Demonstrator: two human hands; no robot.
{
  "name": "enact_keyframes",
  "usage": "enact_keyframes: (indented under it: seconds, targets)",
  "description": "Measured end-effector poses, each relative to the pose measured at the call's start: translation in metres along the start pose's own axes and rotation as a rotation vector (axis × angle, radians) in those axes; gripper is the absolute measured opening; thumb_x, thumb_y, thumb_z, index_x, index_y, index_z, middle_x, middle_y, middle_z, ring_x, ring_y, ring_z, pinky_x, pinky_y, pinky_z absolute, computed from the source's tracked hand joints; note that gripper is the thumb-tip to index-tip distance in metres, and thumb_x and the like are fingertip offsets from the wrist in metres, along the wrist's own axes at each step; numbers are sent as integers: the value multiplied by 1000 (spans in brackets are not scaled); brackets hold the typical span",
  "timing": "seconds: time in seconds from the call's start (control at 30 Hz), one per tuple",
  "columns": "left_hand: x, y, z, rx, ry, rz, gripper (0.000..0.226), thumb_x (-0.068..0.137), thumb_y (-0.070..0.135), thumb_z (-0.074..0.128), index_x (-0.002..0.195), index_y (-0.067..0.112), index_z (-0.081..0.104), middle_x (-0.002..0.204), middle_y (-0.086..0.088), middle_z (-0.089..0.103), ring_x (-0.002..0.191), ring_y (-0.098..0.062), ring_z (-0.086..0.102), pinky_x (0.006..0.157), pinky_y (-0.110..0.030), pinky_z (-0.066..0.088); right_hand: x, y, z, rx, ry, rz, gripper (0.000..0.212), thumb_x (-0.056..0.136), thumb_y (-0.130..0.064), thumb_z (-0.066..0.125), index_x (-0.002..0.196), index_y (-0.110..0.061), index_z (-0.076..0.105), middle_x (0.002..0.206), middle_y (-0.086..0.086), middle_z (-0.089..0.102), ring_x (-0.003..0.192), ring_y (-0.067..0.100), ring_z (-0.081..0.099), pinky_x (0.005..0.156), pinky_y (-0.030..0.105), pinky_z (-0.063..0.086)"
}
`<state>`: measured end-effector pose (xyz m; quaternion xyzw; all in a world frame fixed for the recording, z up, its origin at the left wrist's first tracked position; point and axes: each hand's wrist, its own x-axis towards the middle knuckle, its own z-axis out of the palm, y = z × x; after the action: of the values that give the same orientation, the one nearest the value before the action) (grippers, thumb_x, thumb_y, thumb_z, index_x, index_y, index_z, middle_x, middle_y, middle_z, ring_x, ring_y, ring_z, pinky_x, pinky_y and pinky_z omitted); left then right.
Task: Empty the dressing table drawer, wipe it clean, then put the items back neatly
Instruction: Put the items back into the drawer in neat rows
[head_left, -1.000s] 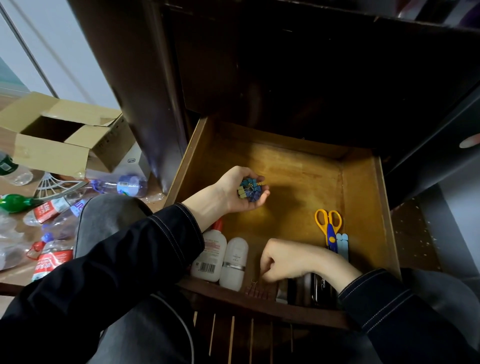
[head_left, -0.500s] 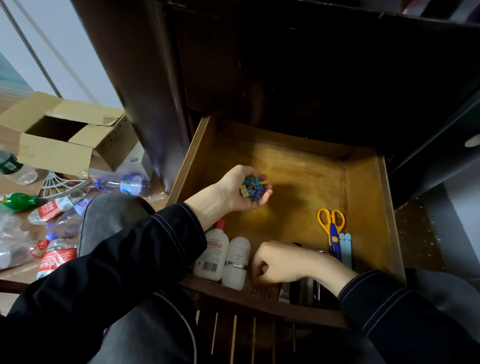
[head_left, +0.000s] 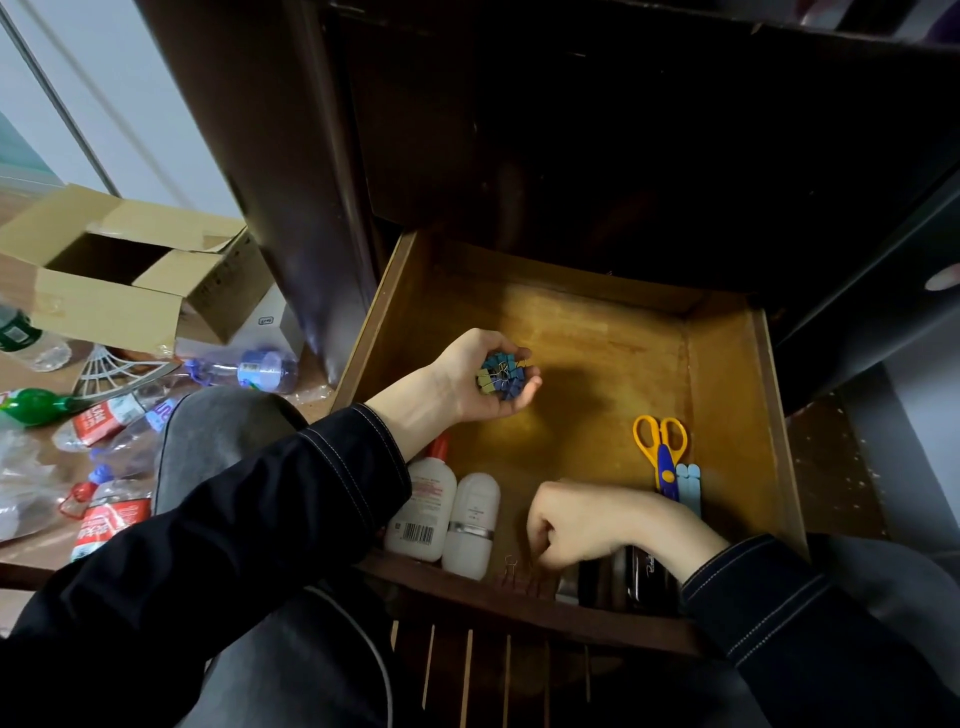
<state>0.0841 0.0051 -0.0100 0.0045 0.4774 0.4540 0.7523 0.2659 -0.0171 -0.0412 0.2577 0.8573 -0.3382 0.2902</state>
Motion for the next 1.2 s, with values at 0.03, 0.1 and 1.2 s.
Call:
enact_keyframes:
  seconds: [0.03,0.1,1.2]
  targets:
    - [0,0,0,-5,3,2,15,95,13,49,106,8,57,109,-15,57,83,-24,61,57,-29,56,0,-1,0,-9,-14,-3,11,86,-18,67,89,-13,77,68,-4,63,49,6,47,50,24,38]
    - [0,1,-1,-12,8,6,15,95,13,49,106,8,58,110,-15,57,84,-24,61,56,-29,56,-1,-3,-1,-16,-23,-10,13,87,-15,65,90,-10,77,74,4,66,52,9,47,52,26,39]
    - [7,-15,6,221,-96,-185,28,103,35,44,108,8,51,79,-14,61,75,-24,58,68,-35,49,0,27,-32,368,1014,10,17,94,-37,66,111,-34,67,81,-13,58,72,-7,56,52,13,41]
